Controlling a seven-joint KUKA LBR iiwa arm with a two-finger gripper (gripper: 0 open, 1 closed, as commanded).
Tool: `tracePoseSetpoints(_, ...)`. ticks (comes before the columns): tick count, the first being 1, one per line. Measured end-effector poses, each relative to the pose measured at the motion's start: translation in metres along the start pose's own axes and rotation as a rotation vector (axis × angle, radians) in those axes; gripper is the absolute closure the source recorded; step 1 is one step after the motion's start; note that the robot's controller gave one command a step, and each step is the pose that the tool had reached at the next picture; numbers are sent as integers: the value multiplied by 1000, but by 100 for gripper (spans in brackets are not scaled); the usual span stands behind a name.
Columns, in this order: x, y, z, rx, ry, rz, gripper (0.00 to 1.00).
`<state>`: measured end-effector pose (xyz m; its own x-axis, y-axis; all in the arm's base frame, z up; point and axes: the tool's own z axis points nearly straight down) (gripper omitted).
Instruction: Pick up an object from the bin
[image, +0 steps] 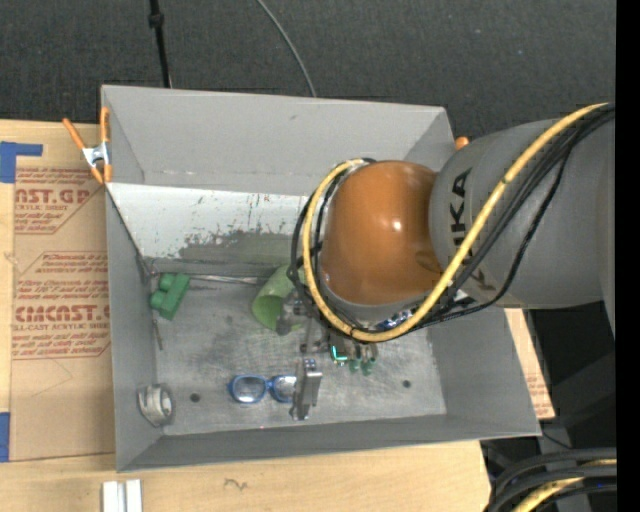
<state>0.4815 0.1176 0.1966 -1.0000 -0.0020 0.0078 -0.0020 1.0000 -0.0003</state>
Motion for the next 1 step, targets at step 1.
tracePoseSetpoints(1, -17, -22, 119, 0, -8, -246, 0)
